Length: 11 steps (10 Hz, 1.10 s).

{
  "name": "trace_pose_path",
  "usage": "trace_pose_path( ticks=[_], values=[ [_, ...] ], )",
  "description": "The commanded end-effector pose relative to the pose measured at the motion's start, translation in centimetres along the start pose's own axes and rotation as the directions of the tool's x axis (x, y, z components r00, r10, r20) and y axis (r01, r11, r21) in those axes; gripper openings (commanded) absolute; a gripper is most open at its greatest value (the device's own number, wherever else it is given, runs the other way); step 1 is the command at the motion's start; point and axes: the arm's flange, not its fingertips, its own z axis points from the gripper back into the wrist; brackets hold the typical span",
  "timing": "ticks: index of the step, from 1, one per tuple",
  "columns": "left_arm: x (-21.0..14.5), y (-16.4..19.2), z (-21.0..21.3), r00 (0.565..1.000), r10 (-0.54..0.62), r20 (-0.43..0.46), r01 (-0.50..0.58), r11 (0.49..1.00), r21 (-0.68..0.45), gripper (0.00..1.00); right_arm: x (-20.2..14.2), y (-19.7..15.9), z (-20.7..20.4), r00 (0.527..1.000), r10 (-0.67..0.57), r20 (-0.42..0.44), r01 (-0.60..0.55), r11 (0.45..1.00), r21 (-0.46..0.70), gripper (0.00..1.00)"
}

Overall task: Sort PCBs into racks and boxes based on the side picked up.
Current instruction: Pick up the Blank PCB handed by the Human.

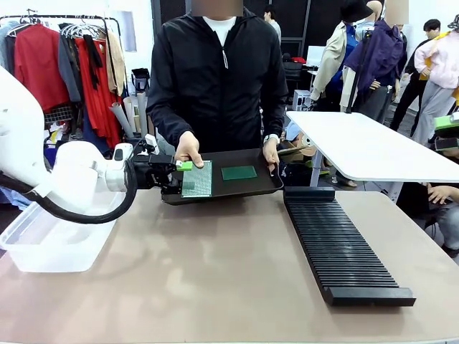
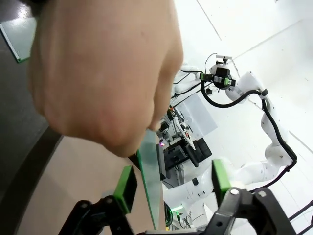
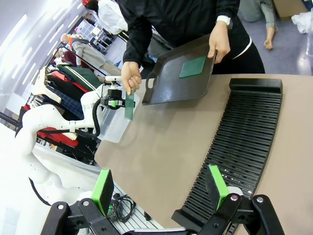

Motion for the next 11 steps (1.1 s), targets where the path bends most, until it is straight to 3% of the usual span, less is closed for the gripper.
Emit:
trace_pose_path(
  ticks=[1,4,9,11],
  values=[
    [0.74,0.50,-0.27,0.999,-0.012,0.035,0.012,1.000,0.004,0.47,0.08,0.20,-0.02,1.000,0.003,0.008,-0.003,1.000,0.008,1.00],
    [0.88,1.25,-0.16,0.999,-0.003,0.043,0.003,1.000,0.004,0.00,0.08,0.20,-0.02,1.000,0.003,0.008,-0.003,1.000,0.008,1.00],
    [0.82,1.46,0.08,0.998,0.025,0.050,-0.025,1.000,-0.002,0.00,0.08,0.20,-0.02,1.000,0.003,0.008,-0.003,1.000,0.008,1.00],
    [0.78,1.41,0.29,0.999,0.053,0.011,-0.052,0.998,-0.023,0.00,0.08,0.20,-0.02,1.000,0.003,0.008,-0.003,1.000,0.008,1.00]
  ],
)
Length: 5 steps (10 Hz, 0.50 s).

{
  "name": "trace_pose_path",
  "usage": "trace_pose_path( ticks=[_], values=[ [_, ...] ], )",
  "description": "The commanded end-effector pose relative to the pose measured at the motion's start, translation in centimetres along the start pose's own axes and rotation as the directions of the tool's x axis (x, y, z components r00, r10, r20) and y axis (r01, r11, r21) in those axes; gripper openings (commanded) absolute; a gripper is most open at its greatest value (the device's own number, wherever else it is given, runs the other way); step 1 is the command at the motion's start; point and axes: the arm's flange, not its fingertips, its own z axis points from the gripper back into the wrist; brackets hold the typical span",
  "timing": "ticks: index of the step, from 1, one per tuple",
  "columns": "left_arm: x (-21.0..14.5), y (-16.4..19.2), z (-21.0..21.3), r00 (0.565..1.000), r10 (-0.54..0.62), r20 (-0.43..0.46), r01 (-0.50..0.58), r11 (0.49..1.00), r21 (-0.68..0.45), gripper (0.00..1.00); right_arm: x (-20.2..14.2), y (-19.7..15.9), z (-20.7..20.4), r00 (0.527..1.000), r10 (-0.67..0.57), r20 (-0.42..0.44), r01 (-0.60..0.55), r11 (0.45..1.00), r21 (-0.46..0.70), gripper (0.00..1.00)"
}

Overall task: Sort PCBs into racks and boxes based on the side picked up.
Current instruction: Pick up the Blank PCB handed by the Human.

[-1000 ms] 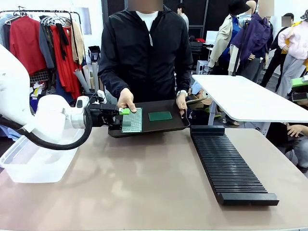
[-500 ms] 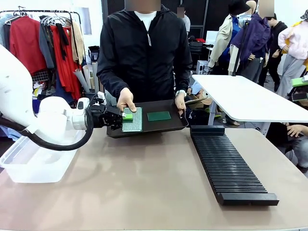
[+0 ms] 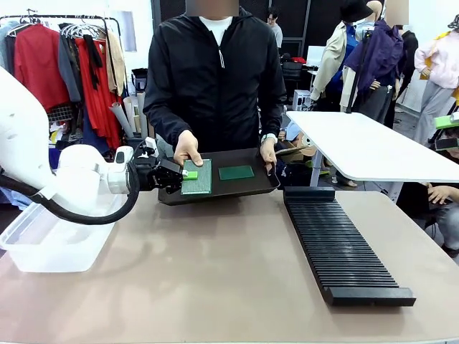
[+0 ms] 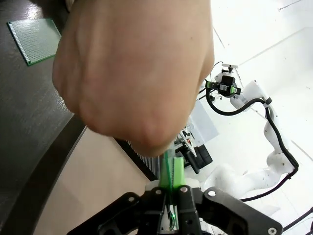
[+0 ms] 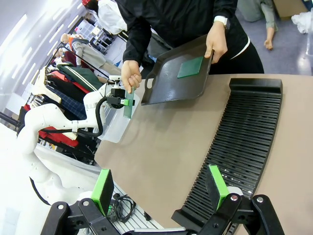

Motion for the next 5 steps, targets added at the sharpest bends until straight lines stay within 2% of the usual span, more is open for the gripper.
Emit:
trace_pose_path(
  ticks=[1,5],
  values=[
    [-0.01,0.02,0.02,1.000,-0.009,0.002,0.009,1.000,0.005,0.00,0.08,0.20,-0.02,1.000,0.003,0.008,-0.003,1.000,0.008,1.00],
    [-0.01,0.02,0.02,1.000,-0.009,0.002,0.009,1.000,0.005,0.00,0.08,0.20,-0.02,1.000,0.003,0.008,-0.003,1.000,0.008,1.00]
  ],
)
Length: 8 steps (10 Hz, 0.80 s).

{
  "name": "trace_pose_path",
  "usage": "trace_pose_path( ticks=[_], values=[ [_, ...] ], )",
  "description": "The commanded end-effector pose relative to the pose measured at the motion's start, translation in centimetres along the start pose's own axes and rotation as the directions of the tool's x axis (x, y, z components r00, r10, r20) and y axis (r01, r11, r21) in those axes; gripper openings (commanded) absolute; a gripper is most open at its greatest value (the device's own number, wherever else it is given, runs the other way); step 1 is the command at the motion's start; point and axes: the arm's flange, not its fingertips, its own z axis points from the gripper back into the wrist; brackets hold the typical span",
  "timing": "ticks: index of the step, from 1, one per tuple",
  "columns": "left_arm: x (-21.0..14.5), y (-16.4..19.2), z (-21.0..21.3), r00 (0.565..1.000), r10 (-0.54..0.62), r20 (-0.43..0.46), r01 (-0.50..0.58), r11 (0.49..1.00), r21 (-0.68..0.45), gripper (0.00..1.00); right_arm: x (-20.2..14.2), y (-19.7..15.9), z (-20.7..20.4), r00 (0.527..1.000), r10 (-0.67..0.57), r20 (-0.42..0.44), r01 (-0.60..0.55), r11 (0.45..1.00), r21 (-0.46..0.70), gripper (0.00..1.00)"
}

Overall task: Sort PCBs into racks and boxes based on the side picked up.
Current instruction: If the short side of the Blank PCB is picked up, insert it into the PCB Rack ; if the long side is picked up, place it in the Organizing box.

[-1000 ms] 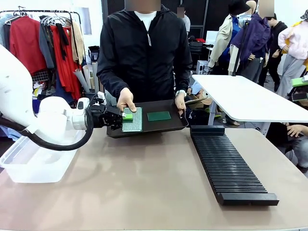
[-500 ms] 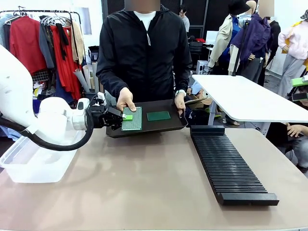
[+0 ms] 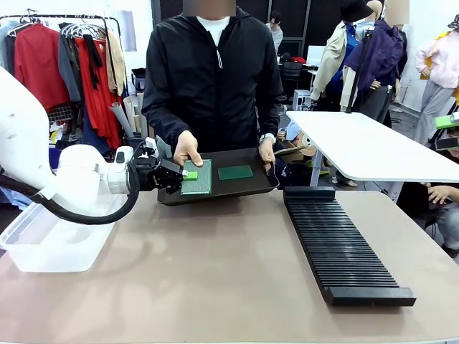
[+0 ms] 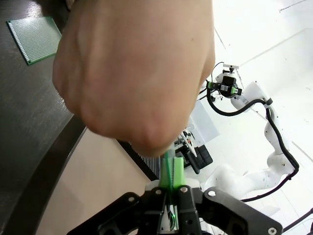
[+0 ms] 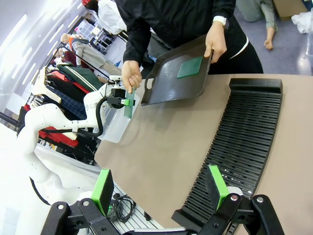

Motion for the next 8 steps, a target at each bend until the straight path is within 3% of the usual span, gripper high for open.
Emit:
trace_pose_path(
  ticks=[1,8],
  values=[
    [-0.01,-0.11,-0.04,1.000,-0.010,0.000,0.010,1.000,-0.003,0.00,0.08,0.20,-0.02,1.000,0.003,0.008,-0.003,1.000,0.008,1.00],
    [-0.01,-0.11,-0.04,1.000,-0.010,0.000,0.010,1.000,-0.003,0.00,0.08,0.20,-0.02,1.000,0.003,0.008,-0.003,1.000,0.008,1.00]
  ],
)
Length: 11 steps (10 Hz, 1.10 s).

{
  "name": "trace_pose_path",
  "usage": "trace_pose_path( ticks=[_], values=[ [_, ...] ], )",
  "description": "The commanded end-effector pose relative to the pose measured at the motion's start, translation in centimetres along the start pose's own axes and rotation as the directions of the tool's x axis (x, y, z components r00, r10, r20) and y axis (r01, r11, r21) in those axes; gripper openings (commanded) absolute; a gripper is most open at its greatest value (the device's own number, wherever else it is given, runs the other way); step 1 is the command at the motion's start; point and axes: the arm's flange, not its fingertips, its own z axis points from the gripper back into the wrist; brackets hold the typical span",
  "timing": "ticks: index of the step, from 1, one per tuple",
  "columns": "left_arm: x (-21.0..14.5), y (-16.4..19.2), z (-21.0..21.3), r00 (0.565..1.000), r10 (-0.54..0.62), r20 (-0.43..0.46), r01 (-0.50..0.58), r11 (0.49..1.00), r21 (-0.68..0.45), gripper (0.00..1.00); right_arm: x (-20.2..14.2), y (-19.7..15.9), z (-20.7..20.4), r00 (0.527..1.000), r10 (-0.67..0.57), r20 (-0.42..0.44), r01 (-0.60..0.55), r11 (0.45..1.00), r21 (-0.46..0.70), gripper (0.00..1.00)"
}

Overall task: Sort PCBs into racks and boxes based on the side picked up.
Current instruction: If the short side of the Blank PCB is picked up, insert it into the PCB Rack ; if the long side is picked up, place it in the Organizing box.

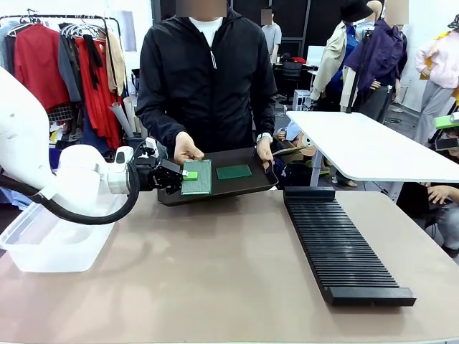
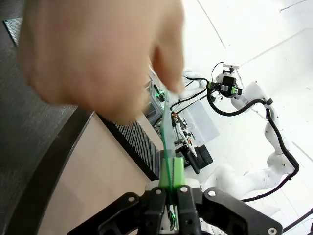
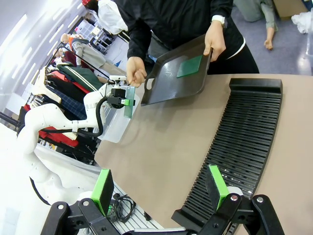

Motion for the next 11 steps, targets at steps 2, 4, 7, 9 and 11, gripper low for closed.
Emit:
trace_pose_path(
  ticks=[2,4,7,9,11],
  values=[
    [0.0,-0.1,0.0,1.000,-0.010,0.000,0.010,1.000,-0.003,0.00,0.1,0.2,0.0,1.000,0.003,0.008,-0.003,1.000,0.008,1.00],
    [0.2,-1.7,1.9,1.000,0.003,0.011,-0.003,1.000,0.019,0.00,0.1,0.2,0.0,1.000,0.003,0.008,-0.003,1.000,0.008,1.00],
    [-0.1,-6.3,5.7,0.998,0.019,0.058,-0.024,0.996,0.086,0.00,0.1,0.2,0.0,1.000,0.003,0.008,-0.003,1.000,0.008,1.00],
    [0.0,-9.1,7.9,0.996,0.084,0.029,-0.088,0.978,0.188,0.00,0.1,0.2,0.0,1.000,0.003,0.008,-0.003,1.000,0.008,1.00],
    [0.8,-12.2,11.2,0.989,0.145,0.022,-0.145,0.946,0.290,0.00,0.1,0.2,0.0,1.000,0.003,0.008,-0.003,1.000,0.008,1.00]
  ],
)
